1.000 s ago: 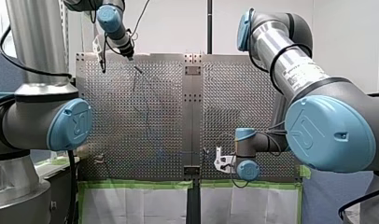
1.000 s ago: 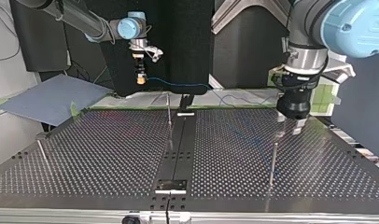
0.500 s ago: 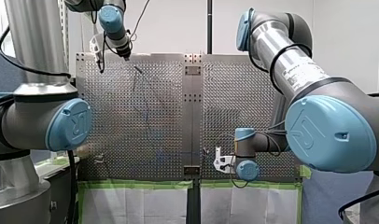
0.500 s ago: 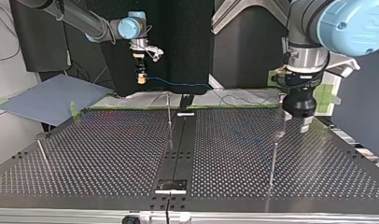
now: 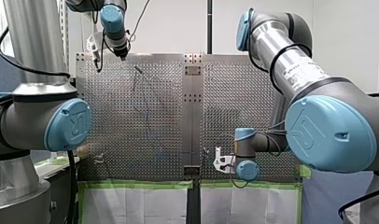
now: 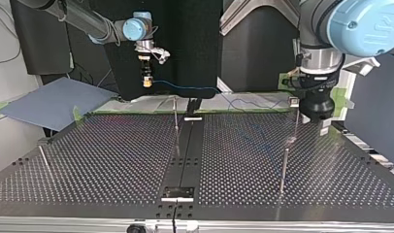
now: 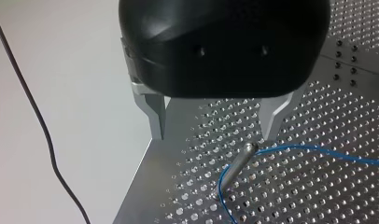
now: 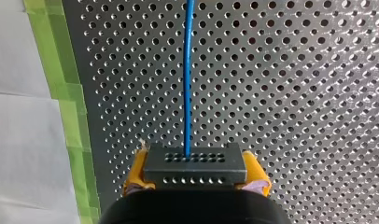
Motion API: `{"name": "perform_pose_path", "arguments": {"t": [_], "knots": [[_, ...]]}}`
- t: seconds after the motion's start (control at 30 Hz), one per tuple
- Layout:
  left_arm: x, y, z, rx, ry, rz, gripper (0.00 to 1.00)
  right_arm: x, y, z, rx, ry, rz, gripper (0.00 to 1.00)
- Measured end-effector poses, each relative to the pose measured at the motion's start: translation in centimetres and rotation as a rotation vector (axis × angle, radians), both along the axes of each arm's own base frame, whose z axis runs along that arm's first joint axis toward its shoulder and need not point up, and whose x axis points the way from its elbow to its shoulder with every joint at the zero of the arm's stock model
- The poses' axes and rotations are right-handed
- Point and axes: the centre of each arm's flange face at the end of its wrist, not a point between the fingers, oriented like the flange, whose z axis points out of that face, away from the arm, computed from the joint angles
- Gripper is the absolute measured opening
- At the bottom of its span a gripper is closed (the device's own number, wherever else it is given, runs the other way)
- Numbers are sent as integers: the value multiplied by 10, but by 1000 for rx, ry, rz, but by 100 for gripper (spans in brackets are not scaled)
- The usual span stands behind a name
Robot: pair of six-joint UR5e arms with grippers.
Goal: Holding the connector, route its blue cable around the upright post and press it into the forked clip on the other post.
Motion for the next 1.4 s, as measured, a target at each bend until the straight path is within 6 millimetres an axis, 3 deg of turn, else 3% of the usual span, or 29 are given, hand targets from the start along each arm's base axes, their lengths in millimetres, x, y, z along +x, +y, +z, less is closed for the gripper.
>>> {"name": "perform_pose_path", "arguments": {"t": [0.93,1.23,1.4], "knots": [[8,-4,-2,77,-44,13,100,3,0,1,0,2,4,0],[7,-16,-30,153,-41,-54,100,4,1,1,4,6,6,0],[7,-23,-57,208,-16,-68,100,6,2,1,4,6,7,0]]}}
